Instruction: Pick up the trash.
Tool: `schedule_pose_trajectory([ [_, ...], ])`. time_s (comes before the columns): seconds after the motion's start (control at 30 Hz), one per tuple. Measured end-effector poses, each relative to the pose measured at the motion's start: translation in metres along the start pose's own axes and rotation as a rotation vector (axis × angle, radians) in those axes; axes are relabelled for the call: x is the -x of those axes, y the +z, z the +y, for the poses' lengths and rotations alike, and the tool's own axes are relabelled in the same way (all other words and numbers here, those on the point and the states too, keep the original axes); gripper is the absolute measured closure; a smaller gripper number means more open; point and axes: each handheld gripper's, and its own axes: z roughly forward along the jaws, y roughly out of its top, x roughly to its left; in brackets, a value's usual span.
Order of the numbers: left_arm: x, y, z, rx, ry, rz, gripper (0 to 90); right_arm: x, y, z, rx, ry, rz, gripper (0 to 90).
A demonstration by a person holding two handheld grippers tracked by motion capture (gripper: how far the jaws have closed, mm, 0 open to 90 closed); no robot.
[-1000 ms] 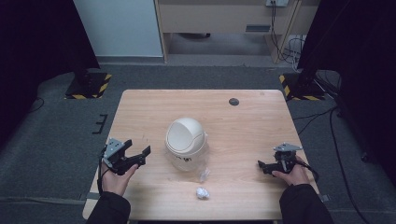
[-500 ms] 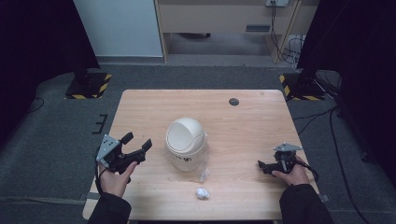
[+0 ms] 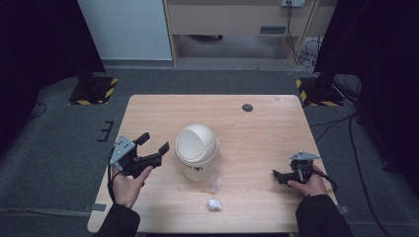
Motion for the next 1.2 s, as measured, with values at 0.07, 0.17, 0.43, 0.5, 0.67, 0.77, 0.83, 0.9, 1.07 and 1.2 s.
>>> schedule_pose_trajectory([
  [0.07,0.002,0.006,-0.001,-0.022,0.011,-0.005,14.6,0.0,0.0,0.0,0.0,0.0,0.0,0.7],
  [0.17,0.006,0.012,-0.003,-0.04,0.02,-0.015,14.6,0.0,0.0,0.0,0.0,0.0,0.0,0.7],
  [0.43,0.013,0.03,-0.012,-0.097,0.048,-0.037,14.5,0.0,0.0,0.0,0.001,-0.002,-0.001,0.7],
  [0.5,0.016,0.034,-0.015,-0.12,0.056,-0.043,14.5,0.0,0.0,0.0,0.0,0.0,0.0,0.7],
  [0.67,0.018,0.039,-0.018,-0.135,0.064,-0.049,14.5,0.0,0.0,0.0,0.0,0.0,0.0,0.7],
  [0.77,0.019,0.043,-0.019,-0.149,0.067,-0.048,14.5,0.0,0.0,0.0,0.0,0.0,0.0,0.7],
  [0.83,0.019,0.044,-0.02,-0.152,0.063,-0.047,14.4,0.0,0.0,0.0,0.001,-0.003,-0.001,0.7],
  [0.9,0.019,0.046,-0.02,-0.158,0.061,-0.05,14.4,0.0,0.0,0.0,0.0,0.0,0.0,0.7],
  [1.07,0.021,0.055,-0.022,-0.18,0.074,-0.051,14.4,0.0,0.0,0.0,0.0,0.0,0.0,0.7],
  [1.2,0.021,0.058,-0.023,-0.189,0.07,-0.053,14.0,0.0,0.0,0.0,0.0,-0.001,-0.001,0.7],
])
